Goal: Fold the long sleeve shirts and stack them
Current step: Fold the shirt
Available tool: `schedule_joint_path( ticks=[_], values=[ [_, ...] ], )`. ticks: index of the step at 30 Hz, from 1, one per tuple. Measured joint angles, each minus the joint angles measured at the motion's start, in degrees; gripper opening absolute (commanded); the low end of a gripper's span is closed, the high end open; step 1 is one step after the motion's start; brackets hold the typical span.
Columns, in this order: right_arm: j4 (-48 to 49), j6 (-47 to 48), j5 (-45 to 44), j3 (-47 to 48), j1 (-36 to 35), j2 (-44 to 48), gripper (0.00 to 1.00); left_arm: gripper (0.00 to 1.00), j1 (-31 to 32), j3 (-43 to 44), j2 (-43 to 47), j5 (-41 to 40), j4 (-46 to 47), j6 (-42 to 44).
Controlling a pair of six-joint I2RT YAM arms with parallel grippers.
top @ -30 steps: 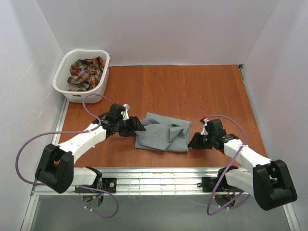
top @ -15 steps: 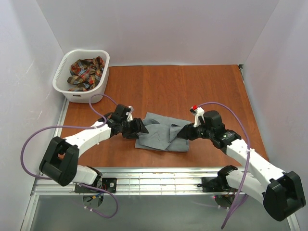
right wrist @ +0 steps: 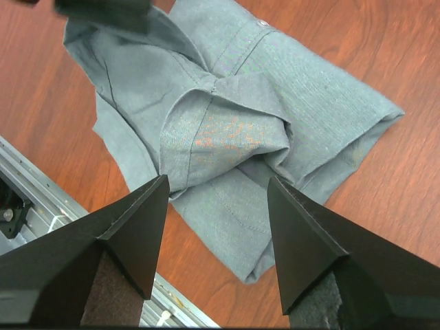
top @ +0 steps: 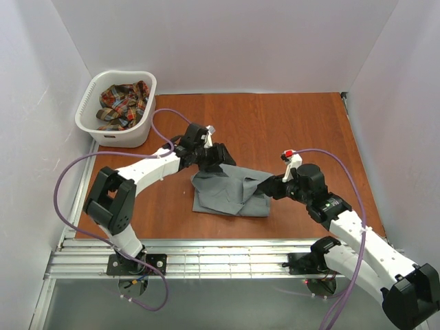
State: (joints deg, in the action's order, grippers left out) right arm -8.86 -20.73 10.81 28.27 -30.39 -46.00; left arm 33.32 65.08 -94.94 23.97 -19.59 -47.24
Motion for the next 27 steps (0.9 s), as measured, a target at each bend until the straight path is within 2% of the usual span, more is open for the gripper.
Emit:
schedule_joint_path(
  ticks=[5, 8, 12, 17, 21, 27],
  values=[
    [-0.5, 3.4, 1.9, 0.4, -0.5, -2.6, 0.54, 0.65, 0.3, 6.1, -7.0, 0.8, 1.4, 0.2],
    [-2.8, 5.6, 1.1, 2.4, -3.7, -6.0, 0.55, 0.71, 0.3, 6.9, -8.6, 0.1, 0.9, 0.4],
    [-5.6, 5.8, -4.6, 6.8, -9.6, -8.9, 0.54, 0.79, 0.3, 6.9, -4.2, -6.1, -2.2, 1.7],
    [-8.5, 1.0, -13.2, 10.6, -15.2, -11.2, 0.55, 0.82, 0.3, 6.7, 7.4, -16.0, -8.4, 3.4],
    [-9.6, -5.1, -15.6, 10.9, -20.0, -14.2, 0.54, 0.82, 0.3, 1.2, 17.5, -20.0, -10.7, 4.0],
    [-5.4, -17.0, -13.7, 5.4, -23.0, -15.6, 0.47, 0.78, 0.3, -15.4, 24.4, -17.4, -12.5, 3.4]
  ],
)
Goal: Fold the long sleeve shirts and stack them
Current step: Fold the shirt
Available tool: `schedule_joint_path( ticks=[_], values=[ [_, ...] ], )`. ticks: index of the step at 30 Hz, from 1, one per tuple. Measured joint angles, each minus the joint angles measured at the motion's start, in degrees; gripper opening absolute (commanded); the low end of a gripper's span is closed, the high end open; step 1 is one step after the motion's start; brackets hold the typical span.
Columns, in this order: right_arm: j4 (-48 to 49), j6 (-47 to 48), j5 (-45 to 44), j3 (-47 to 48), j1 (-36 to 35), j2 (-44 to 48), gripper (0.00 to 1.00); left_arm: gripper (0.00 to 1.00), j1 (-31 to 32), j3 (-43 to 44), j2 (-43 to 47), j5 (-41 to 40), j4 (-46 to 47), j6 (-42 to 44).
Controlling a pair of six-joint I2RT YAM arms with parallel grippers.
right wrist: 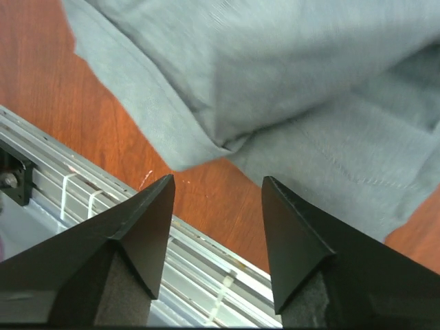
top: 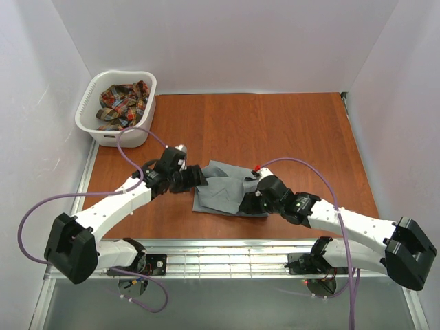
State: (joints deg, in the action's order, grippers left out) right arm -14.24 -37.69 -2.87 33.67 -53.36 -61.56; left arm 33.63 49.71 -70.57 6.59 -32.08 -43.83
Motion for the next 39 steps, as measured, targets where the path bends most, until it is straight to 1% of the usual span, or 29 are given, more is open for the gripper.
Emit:
schedule_joint_path(
  ticks=[1, 3, 7, 12, 23, 27, 29, 31, 32, 33, 34, 35, 36, 37, 38, 39],
  values=[
    [1.2, -1.9, 0.2, -1.5, 0.0, 0.0, 0.45, 0.78, 0.0, -2.4, 0.8, 0.5, -0.1, -0.2],
    [4.1, -5.0, 0.9, -4.3, 0.0, 0.0, 0.43, 0.77, 0.0, -6.1, 2.0, 1.8, 0.1, -0.7],
    [9.5, -10.1, 2.4, -8.1, 0.0, -1.1, 0.42, 0.77, 0.0, -9.9, 3.0, 4.5, 3.5, -2.0],
    [15.5, -13.2, 4.2, -9.5, 0.0, -2.0, 0.41, 0.74, 0.0, -10.9, 1.2, 6.2, 7.6, -2.6],
    [21.8, -16.5, 4.2, -10.2, 0.0, -1.2, 0.4, 0.68, 0.2, -13.6, -3.1, 10.3, 14.8, -3.3],
    [22.9, -17.6, 4.2, -10.8, 0.0, -2.4, 0.35, 0.65, 0.5, -13.6, -4.2, 11.1, 16.2, -3.6],
    [23.1, -18.0, 4.1, -11.6, 0.0, -2.5, 0.3, 0.63, 0.5, -13.6, -4.5, 11.4, 16.6, -3.7],
    [23.2, -18.6, 4.0, -12.2, 0.0, -2.5, 0.28, 0.56, 0.7, -13.6, -5.0, 11.5, 17.3, -3.7],
    [23.3, -18.8, 3.7, -12.3, 0.0, -2.6, 0.24, 0.53, 0.7, -13.6, -5.6, 11.6, 17.5, -3.8],
    [23.3, -18.8, 3.5, -12.5, 0.0, -2.6, 0.22, 0.45, 0.7, -13.6, -6.1, 11.8, 17.6, -3.8],
    [23.4, -19.0, 3.2, -12.6, 0.0, -2.6, 0.19, 0.4, 0.7, -13.6, -6.6, 11.9, 17.6, -3.8],
    [23.4, -19.1, 3.0, -12.8, 0.0, -2.6, 0.14, 0.35, 0.7, -13.6, -7.1, 12.0, 17.6, -3.8],
    [23.4, -19.1, 2.8, -12.8, 0.0, -2.6, 0.1, 0.26, 0.8, -13.6, -7.4, 12.0, 17.6, -3.9],
    [23.4, -19.1, 2.7, -12.9, 0.0, -2.6, 0.05, 0.2, 0.8, -13.6, -7.5, 12.1, 17.5, -4.0],
    [23.4, -19.0, 2.5, -12.9, 0.0, -2.6, 0.01, 0.14, 0.8, -13.6, -7.5, 12.2, 17.5, -3.9],
    [23.4, -18.8, 2.4, -12.9, 0.0, -2.5, 0.01, 0.12, 0.8, -13.3, -7.5, 12.3, 17.4, -3.7]
  ],
)
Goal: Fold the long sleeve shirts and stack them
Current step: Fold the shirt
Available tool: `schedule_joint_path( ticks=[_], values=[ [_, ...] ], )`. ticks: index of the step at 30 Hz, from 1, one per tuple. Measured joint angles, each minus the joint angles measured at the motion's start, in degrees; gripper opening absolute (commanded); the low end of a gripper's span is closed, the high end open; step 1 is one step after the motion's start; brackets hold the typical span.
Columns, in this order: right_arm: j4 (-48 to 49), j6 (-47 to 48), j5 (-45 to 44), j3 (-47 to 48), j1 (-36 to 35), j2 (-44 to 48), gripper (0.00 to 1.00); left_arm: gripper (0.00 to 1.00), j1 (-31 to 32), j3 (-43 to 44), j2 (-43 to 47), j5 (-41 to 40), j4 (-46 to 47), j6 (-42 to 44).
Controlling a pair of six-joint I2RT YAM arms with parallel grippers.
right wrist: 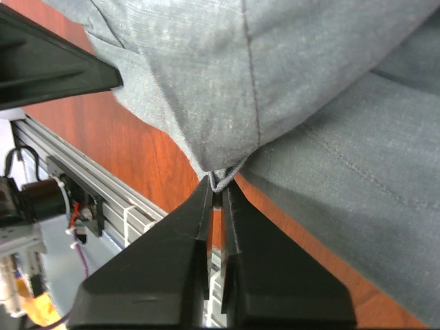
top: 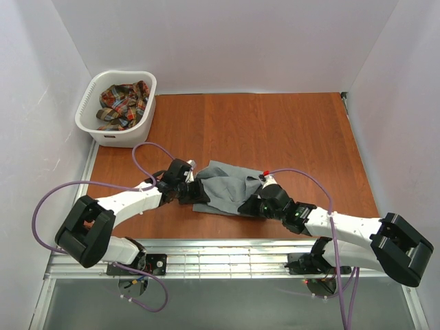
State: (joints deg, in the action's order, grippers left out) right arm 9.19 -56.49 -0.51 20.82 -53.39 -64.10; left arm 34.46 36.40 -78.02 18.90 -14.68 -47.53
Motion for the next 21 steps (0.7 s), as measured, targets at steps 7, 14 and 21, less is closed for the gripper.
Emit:
schedule_joint_path(
  ticks=[7, 14, 21],
  values=[
    [0.0, 0.9, -1.9, 0.1, 1.6, 5.5, 0.01, 0.04, 0.2, 8.6, -0.7, 1.4, -0.9, 1.3],
    [-0.1, 2.4, -2.6, 1.1, 10.9, 9.1, 0.01, 0.08, 0.2, 23.4, -10.3, 1.9, 0.2, 4.6],
    [-0.2, 3.0, -3.0, 1.2, 19.4, 9.4, 0.09, 0.23, 0.2, 30.9, -22.0, 2.4, 0.1, 7.7]
  ],
)
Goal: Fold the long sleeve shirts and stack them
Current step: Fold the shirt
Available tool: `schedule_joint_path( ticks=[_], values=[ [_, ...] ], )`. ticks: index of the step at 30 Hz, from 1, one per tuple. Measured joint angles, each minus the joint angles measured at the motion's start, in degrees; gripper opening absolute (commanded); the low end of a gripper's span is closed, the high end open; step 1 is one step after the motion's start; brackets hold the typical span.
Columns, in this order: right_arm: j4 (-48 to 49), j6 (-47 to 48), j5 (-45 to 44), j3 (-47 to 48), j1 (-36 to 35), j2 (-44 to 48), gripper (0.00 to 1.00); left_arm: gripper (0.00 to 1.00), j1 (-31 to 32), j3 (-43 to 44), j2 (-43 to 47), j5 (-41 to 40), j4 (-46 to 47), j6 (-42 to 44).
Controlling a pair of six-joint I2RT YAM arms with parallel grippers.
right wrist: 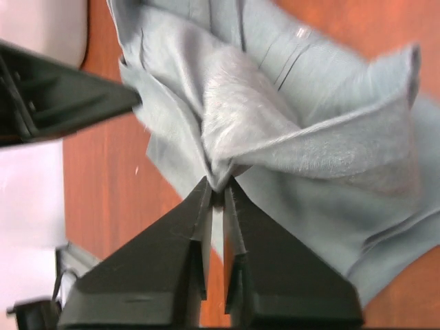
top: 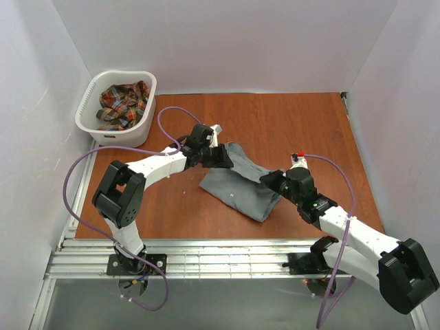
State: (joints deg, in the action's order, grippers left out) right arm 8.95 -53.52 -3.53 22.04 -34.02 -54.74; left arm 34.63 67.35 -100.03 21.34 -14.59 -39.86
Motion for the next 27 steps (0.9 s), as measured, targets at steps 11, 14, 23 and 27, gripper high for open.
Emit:
schedule_joint_path(
  ticks=[11, 14, 23, 27],
  values=[
    [-3.3, 3.4, -4.9, 0.8, 12.9, 2.9, 0.55, 0.9, 0.4, 3.9, -2.3, 3.3, 6.2, 4.2],
    [-7.1, 7.4, -4.4, 2.4, 16.2, 2.6, 0.6, 0.96, 1.6, 3.0, 0.3, 2.9, 7.1, 5.4],
    [-14.2, 14.9, 8.2, 2.3, 27.2, 2.5, 0.51, 0.93, 19.9, -1.6, 10.8, -9.5, 3.5, 16.9],
    [-14.3, 16.3, 16.2, 1.0, 33.0, 1.5, 0.51, 0.93, 27.6, -0.8, 7.0, -16.0, 0.5, 20.7]
  ],
)
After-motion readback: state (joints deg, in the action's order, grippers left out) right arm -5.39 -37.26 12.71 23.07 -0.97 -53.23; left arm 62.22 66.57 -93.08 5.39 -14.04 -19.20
